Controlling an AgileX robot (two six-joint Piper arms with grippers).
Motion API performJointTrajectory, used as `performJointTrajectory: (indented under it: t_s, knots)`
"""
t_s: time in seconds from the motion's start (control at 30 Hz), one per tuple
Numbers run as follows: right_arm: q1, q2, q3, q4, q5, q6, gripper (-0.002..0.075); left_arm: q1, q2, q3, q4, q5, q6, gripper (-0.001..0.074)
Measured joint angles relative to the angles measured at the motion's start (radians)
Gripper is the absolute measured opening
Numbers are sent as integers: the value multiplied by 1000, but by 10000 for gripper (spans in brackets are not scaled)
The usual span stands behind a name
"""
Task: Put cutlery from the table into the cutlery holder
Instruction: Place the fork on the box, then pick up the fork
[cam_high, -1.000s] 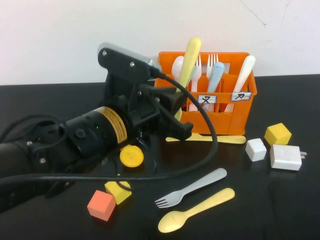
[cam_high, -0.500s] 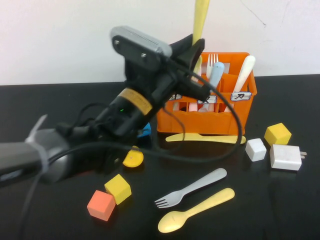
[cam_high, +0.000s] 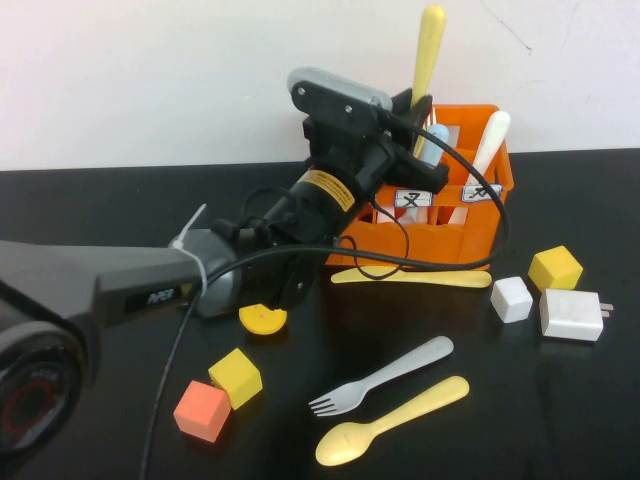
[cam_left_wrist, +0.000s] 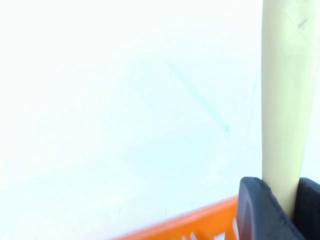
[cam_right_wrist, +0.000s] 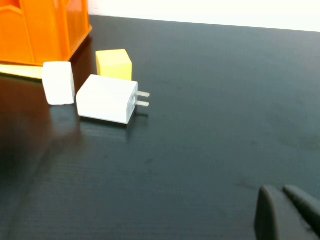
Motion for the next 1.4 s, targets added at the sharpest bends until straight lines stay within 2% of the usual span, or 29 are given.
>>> performJointTrajectory:
  t_s: [0.13,0.3,0.43,0.53,0.63,0.8,0.9,1.13,1.3,1.4]
  knots:
    - [0,0,0,0,0,0,-4,0,18,-9,0,29,0,152]
    - [0,0,0,0,0,0,-4,0,6,-9,2,52,-7,282]
    - [0,0,0,0,0,0,-4,0,-64,-9,45,166,-24,304]
    - [0,0,0,0,0,0,-4,-2,-174,9,132,317,-94,304]
    - [0,0,0,0,0,0,-4,-25,-294,45,205,507,-187,272]
    - [0,0,0,0,0,0,-4,-107,-485,87,263,990,-243,78]
    - [0,0,0,0,0,0,-4,-160,-533,89,227,1256,-162,22]
    - [0,0,0,0,0,0,-4,-189,-537,89,-89,1695,258,4]
    - [0,0,0,0,0,0,-4,-203,-494,89,-186,1805,424,16]
    - [0,0,0,0,0,0,-4,-240,-458,89,-172,1805,456,95]
